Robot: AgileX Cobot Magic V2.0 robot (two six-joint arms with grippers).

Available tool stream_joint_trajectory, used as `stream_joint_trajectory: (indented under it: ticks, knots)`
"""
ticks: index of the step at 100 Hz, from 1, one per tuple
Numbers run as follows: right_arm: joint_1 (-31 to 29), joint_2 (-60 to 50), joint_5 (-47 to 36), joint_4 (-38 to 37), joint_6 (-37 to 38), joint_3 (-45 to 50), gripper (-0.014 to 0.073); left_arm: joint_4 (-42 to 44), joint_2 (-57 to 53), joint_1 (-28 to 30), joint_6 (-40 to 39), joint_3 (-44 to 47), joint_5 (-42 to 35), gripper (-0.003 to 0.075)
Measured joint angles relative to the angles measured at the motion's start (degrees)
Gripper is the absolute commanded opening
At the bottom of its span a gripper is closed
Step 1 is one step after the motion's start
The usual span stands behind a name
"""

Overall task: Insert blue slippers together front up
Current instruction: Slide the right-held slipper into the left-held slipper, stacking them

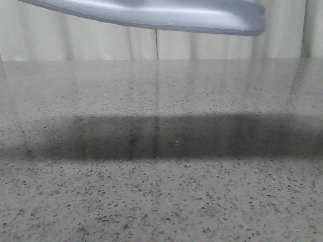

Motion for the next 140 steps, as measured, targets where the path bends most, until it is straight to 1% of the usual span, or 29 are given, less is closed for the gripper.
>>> stream_joint_trajectory:
  ticks: [28, 55, 69, 87, 96, 102, 110, 111, 112, 117, 119, 123, 124, 130, 131, 133, 136, 140]
  knots:
    - [-0.46, 5.99, 0.51, 9.46, -10.67, 0.00, -0.0107, -2.55, 0.00, 0.00, 2.58, 0.12, 1.18, 0.0016]
    - [-0.79, 11.25, 2.02, 19.23, -22.39, 0.00, -0.0107, -3.23, 0.00, 0.24, 3.28, 0.12, 1.08, 0.0016]
    - [-0.96, 13.09, 2.41, 21.70, -26.32, 0.00, -0.0107, -4.44, 0.00, 0.34, 4.35, 0.12, 1.08, 0.0016]
    - [-0.96, 13.19, 1.59, 22.60, -29.66, 0.00, -0.0106, -4.72, 0.00, 0.34, 4.70, 0.12, 1.08, 0.0016]
    - [-0.96, 13.19, 0.92, 23.22, -32.59, 0.00, -0.0102, -4.72, 0.00, 0.34, 4.70, 0.12, 0.98, 0.0016]
    - [-0.96, 13.19, 0.80, 23.48, -34.78, 0.00, -0.0066, -4.72, 0.00, 0.34, 4.70, 0.12, 0.97, 0.0016]
    - [-0.96, 13.19, 0.46, 23.66, -36.23, 0.00, 0.0024, -4.72, 0.00, 0.34, 4.70, 0.12, 0.86, 0.0016]
    - [-0.96, 13.19, 0.46, 23.76, -36.48, 0.00, 0.0055, -4.72, 0.00, 0.34, 4.70, 0.12, 0.86, 0.0016]
    - [-0.96, 13.19, 0.46, 23.75, -36.58, 0.00, 0.0055, -4.72, 0.00, 0.34, 4.70, 0.12, 0.86, 0.0016]
    - [-0.96, 13.19, 0.46, 23.75, -36.95, 0.00, 0.0150, -4.72, 0.00, 0.34, 4.70, 0.12, 0.75, 0.0016]
    - [-0.96, 13.19, 0.46, 23.64, -36.96, 0.00, 0.0175, -4.72, 0.00, 0.34, 4.70, 0.12, 0.65, 0.0016]
    - [-0.96, 13.19, 0.46, 23.50, -37.10, 0.00, 0.0261, -4.72, 0.00, 0.34, 4.70, 0.12, 0.53, 0.0016]
    - [-0.96, 13.19, 0.46, 23.39, -37.20, 0.00, 0.0261, -4.72, 0.00, 0.34, 4.70, 0.12, 0.53, 0.0016]
    - [-0.85, 13.19, 0.58, 22.92, -37.41, 0.00, 0.0365, -4.72, 0.00, 0.34, 4.70, 0.12, 0.46, 0.0016]
    - [-0.85, 13.19, 0.58, 22.77, -37.41, 0.00, 0.0365, -4.72, 0.00, 0.34, 4.70, 0.12, 0.46, 0.0016]
    - [-0.85, 13.19, 0.72, 22.62, -37.44, 0.00, 0.0395, -4.72, 0.00, 0.34, 4.70, 0.12, 0.46, 0.0016]
    - [-0.73, 13.19, 1.01, 22.42, -37.54, 0.00, 0.0418, -4.60, 0.00, 0.34, 4.70, 0.12, 0.46, 0.0016]
    - [-0.66, 13.19, 1.15, 21.81, -37.54, 0.00, 0.0435, -4.40, 0.00, 0.34, 4.70, 0.12, 0.46, 0.0016]
